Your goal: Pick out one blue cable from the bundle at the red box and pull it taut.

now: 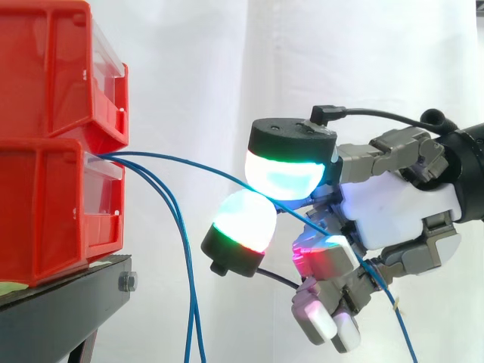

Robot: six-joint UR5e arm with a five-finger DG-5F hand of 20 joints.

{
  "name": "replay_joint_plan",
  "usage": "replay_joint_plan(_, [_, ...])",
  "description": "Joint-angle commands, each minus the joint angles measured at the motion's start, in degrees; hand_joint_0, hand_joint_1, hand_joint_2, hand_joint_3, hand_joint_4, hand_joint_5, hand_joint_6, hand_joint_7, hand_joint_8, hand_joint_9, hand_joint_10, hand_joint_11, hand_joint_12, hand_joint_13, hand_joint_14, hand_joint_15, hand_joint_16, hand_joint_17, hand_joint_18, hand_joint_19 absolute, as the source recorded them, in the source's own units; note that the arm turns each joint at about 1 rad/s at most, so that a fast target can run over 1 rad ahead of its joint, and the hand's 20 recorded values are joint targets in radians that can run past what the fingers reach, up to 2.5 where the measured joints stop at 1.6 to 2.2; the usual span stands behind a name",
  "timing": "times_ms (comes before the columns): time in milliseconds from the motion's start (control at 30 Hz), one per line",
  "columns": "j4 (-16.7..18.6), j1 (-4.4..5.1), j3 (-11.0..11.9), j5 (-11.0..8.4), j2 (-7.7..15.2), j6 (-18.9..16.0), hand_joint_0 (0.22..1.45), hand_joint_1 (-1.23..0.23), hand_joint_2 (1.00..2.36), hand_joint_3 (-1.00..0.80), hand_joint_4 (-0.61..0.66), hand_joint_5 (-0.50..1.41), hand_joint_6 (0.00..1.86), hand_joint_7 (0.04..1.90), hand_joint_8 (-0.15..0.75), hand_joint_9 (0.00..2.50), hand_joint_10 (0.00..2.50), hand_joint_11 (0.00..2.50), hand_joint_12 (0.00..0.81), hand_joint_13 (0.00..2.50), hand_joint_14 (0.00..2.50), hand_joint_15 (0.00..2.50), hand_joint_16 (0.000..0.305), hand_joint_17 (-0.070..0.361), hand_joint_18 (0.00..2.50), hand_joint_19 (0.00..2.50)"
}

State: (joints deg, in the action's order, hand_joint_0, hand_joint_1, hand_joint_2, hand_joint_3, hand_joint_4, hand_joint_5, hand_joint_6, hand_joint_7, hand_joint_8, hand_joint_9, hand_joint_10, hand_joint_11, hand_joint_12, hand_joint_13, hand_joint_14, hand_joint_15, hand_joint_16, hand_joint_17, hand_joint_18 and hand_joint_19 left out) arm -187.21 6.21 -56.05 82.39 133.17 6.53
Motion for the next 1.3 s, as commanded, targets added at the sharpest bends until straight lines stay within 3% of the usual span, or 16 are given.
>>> replay_joint_plan(0, [0.9,0.21,-0.8,0.05,0.1,-0.7,0.73,-0.79,1.01,-0.28,-0.28,-0.14,1.0,0.88,0.2,1.25,0.03,0.98,0.321,0.99,0.03,0.72,0.041,0.093,0.84,0.73])
replay_joint_plan(233, [3.8,0.47,-3.3,0.31,0.0,-2.8,0.72,-0.78,1.02,-0.25,-0.28,-0.13,1.0,0.89,0.206,1.29,0.03,1.0,0.324,1.01,0.03,0.75,0.041,0.093,0.85,0.74])
replay_joint_plan(333, [6.3,0.39,-4.5,2.16,0.0,-4.2,0.72,-0.78,1.02,-0.25,-0.28,-0.13,1.0,0.88,0.204,1.29,0.03,1.0,0.324,1.01,0.03,0.74,0.041,0.093,0.85,0.74])
replay_joint_plan(533, [6.2,0.12,-4.5,4.18,0.0,-4.2,0.72,-0.78,1.02,-0.25,-0.27,-0.13,1.0,0.89,0.208,1.29,0.03,0.99,0.325,1.01,0.03,0.74,0.041,0.093,0.85,0.75])
replay_joint_plan(733, [4.2,-0.23,-4.5,6.47,-0.2,-3.2,0.72,-0.77,1.02,-0.25,-0.25,-0.13,1.01,0.87,0.207,1.3,0.03,1.01,0.324,1.01,0.03,0.74,0.041,0.093,0.85,0.74])
replay_joint_plan(933, [3.4,-0.23,-4.5,6.47,-1.2,-2.5,0.72,-0.77,1.02,-0.25,-0.25,-0.13,1.01,0.87,0.207,1.3,0.03,1.0,0.327,1.01,0.03,0.74,0.041,0.093,0.85,0.74])
replay_joint_plan(1267, [-1.5,-0.32,-4.5,6.56,-2.8,-1.7,0.73,-0.76,1.02,-0.27,-0.26,-0.13,1.01,0.87,0.206,1.3,0.02,1.02,0.326,1.02,0.03,0.74,0.041,0.093,0.85,0.74])
